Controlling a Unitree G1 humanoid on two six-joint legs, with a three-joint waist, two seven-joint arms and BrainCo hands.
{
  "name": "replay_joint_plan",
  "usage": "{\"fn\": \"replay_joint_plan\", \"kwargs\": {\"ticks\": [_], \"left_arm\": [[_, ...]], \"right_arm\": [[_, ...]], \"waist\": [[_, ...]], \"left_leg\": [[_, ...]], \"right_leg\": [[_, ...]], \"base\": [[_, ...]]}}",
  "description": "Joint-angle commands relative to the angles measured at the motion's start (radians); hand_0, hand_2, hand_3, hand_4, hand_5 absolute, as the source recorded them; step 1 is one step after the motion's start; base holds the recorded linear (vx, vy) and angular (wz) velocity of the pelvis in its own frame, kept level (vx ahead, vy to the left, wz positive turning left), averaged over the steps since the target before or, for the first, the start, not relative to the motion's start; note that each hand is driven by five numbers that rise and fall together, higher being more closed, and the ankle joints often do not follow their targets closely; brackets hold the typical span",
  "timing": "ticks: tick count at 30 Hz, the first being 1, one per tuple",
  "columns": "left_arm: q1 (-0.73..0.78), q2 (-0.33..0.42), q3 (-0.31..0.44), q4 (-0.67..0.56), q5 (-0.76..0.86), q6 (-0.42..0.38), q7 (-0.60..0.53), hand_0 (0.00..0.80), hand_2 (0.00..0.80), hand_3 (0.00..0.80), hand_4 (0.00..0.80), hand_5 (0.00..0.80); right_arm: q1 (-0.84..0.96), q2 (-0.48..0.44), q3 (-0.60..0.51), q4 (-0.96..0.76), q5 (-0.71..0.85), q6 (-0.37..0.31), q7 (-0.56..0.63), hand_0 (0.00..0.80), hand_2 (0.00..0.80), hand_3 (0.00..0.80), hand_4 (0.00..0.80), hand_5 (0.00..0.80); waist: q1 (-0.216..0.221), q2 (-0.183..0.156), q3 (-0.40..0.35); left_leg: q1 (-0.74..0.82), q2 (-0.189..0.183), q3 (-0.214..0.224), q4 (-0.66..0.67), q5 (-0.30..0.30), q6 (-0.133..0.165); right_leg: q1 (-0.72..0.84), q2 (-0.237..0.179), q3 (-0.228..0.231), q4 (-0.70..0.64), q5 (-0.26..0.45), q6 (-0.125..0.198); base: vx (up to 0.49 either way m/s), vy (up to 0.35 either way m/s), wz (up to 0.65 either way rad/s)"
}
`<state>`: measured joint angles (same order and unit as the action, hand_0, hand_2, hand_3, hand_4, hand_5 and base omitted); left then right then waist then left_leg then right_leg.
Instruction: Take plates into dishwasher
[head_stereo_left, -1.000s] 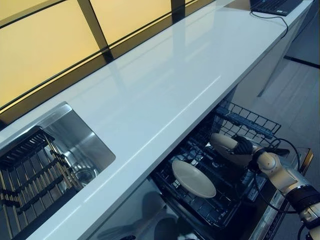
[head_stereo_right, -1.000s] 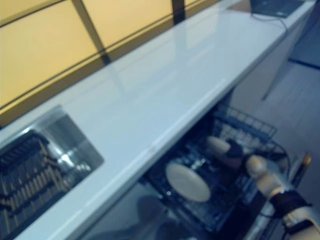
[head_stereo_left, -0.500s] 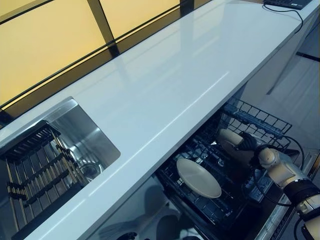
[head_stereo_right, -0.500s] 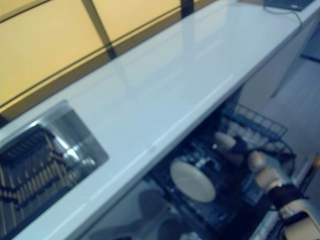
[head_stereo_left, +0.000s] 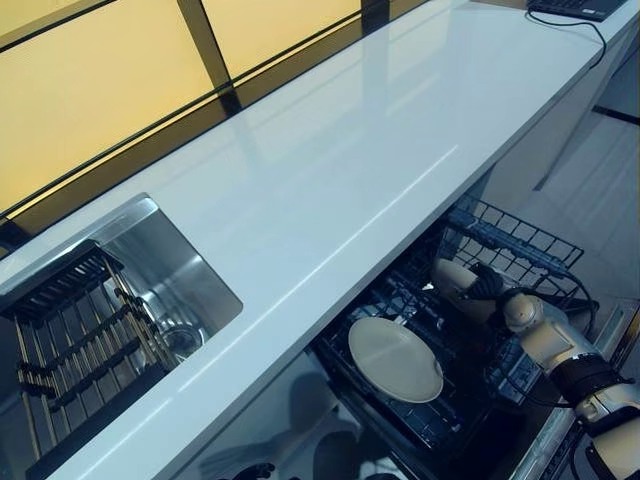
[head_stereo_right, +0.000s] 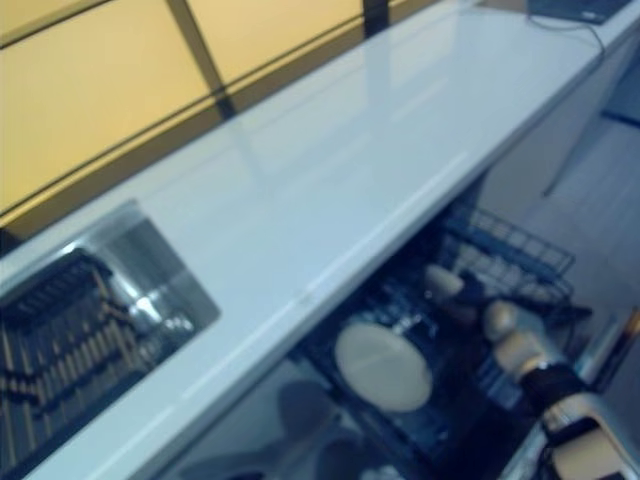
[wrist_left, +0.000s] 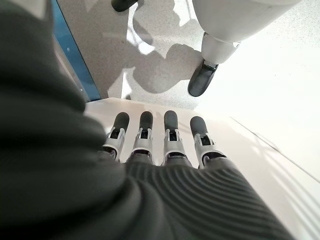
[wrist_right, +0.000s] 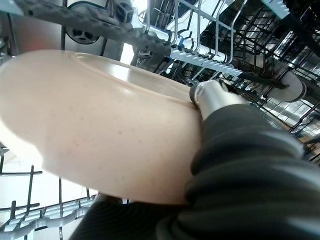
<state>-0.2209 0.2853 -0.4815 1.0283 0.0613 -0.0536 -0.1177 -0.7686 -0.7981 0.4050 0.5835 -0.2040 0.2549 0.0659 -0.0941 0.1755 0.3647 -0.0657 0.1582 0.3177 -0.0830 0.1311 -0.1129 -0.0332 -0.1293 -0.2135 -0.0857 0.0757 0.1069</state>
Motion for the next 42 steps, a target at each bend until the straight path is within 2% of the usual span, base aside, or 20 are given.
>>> {"fn": "replay_joint_plan", "kwargs": {"ticks": [1, 42], "left_arm": [[-0.064, 0.016, -0.06, 0.02, -0.011, -0.006, -0.003, 0.0, 0.0, 0.0, 0.0, 0.0], [-0.104, 0.007, -0.069, 0.019, -0.003, 0.017, 0.0, 0.0, 0.0, 0.0, 0.0, 0.0]], "right_arm": [[-0.09, 0.015, 0.062, 0.111, -0.005, 0.034, 0.018, 0.8, 0.8, 0.8, 0.8, 0.8], [-0.055, 0.131, 0.108, 0.157, -0.025, 0.039, 0.064, 0.8, 0.8, 0.8, 0.8, 0.8]], "waist": [[0.006, -0.039, 0.008], [0.023, -0.05, 0.013]], "left_leg": [[-0.062, -0.032, -0.028, -0.004, 0.016, -0.032], [-0.049, -0.041, -0.041, -0.004, 0.01, -0.021]], "right_leg": [[-0.038, 0.028, -0.019, 0.029, -0.034, -0.017], [-0.046, 0.019, -0.041, 0.027, -0.01, -0.006]], "base": [[0.0, 0.0, 0.0], [-0.002, 0.001, 0.01]]}}
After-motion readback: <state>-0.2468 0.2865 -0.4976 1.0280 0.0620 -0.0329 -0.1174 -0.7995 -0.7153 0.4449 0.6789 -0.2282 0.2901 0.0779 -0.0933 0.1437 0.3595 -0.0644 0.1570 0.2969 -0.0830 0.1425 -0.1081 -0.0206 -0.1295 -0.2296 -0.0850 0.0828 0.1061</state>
